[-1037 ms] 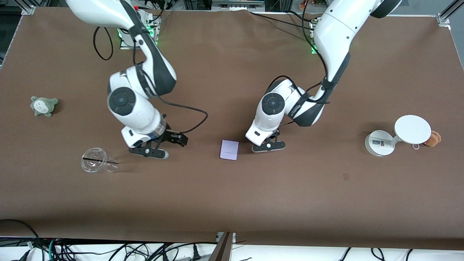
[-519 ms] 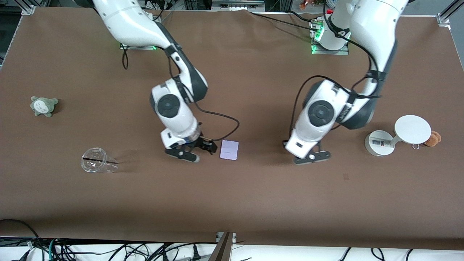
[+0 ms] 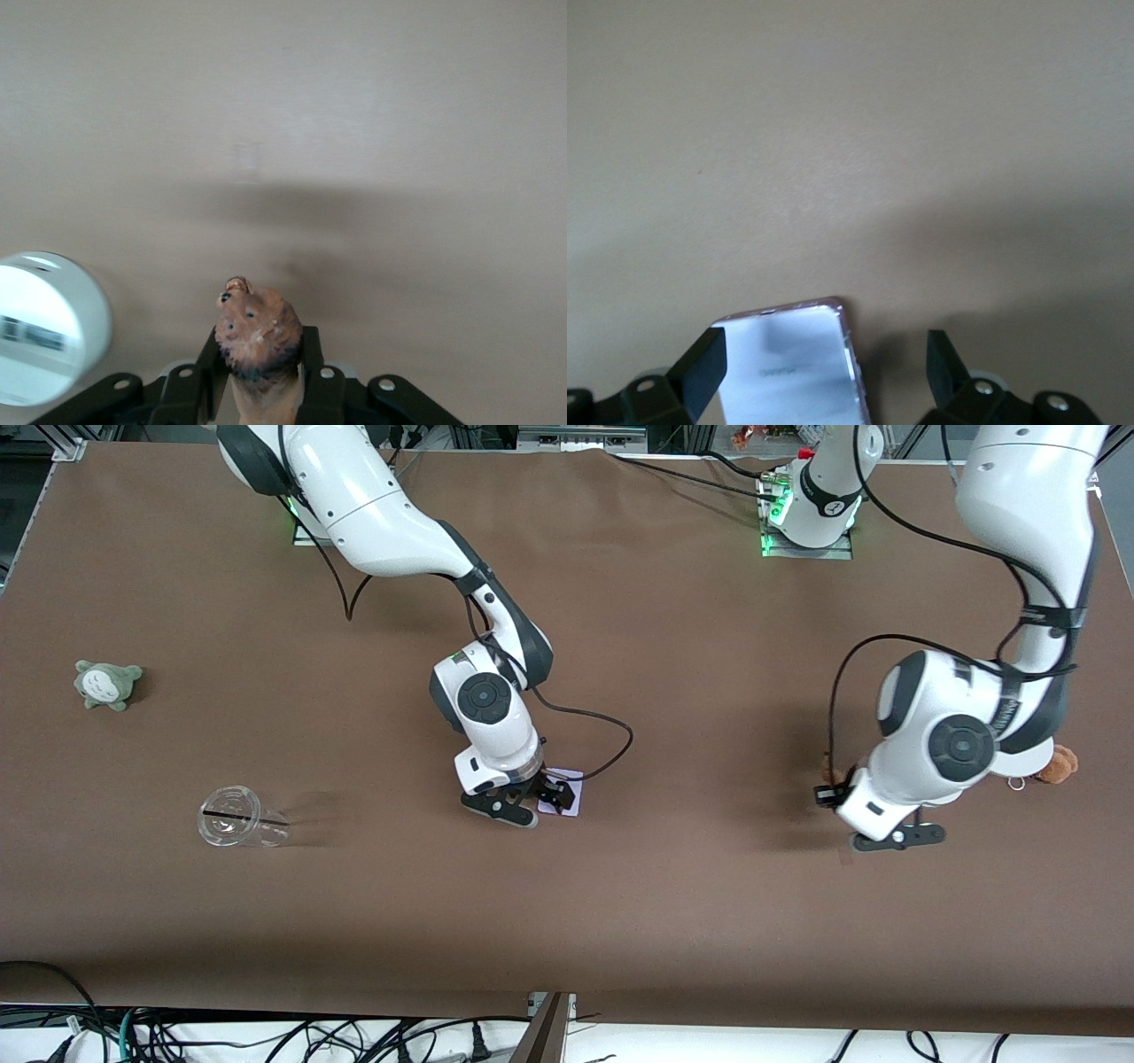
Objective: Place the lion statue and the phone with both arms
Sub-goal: 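Carry the lion toward the white disc while the right gripper grasps the phone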
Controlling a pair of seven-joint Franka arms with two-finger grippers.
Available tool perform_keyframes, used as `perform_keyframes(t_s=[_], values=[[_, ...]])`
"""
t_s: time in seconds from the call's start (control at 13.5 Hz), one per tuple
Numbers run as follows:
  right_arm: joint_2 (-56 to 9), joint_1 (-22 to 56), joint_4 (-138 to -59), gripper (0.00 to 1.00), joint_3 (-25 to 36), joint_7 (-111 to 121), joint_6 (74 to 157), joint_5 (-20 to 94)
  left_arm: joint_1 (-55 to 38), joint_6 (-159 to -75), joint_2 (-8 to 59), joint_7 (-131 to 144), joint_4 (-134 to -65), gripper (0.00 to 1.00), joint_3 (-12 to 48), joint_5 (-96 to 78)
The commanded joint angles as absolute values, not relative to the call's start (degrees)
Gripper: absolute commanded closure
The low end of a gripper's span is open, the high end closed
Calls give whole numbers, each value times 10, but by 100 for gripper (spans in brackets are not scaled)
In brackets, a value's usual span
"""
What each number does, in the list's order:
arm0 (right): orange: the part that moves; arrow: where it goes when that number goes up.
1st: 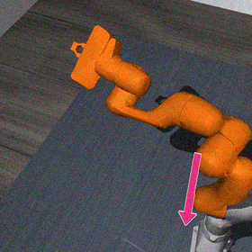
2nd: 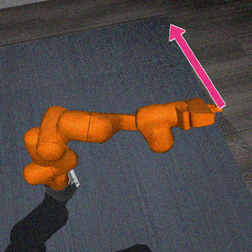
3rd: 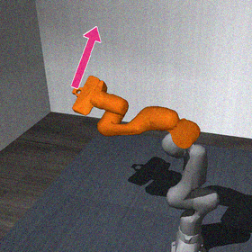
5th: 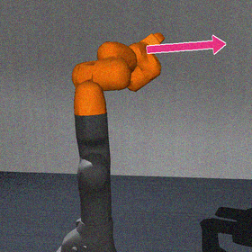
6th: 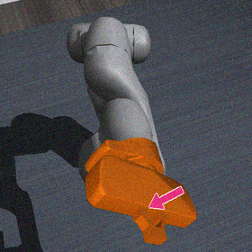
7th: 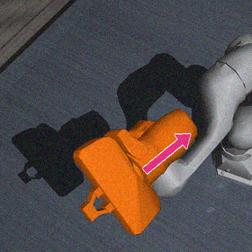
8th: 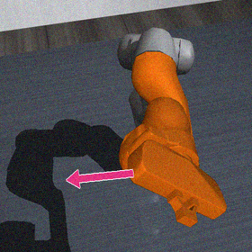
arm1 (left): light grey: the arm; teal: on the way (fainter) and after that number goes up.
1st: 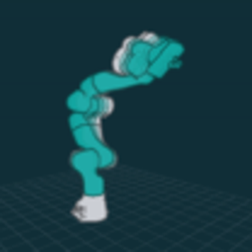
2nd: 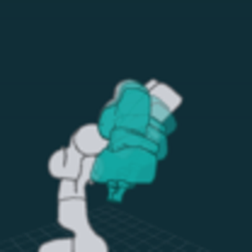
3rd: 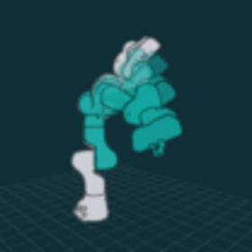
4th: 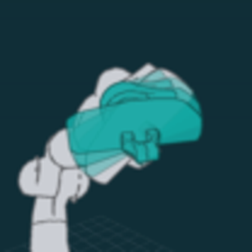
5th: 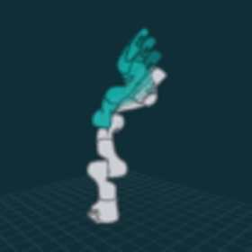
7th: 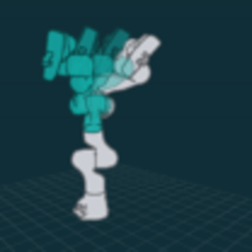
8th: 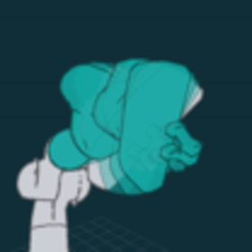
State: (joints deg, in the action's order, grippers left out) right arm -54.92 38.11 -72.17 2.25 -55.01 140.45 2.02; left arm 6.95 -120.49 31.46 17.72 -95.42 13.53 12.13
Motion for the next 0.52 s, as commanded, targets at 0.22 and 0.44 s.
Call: perform_keyframes(t_s=[0.22, 0.44], values=[[-577, 413, -697, 0, 29, -566, 1400, -44, 137, -1328, 267, 91, -1091, 100, 144, 132], [-587, 422, -684, 0, 30, -567, 1402, -44, 168, -1351, 263, 37, -1112, 100, 144, 132]])
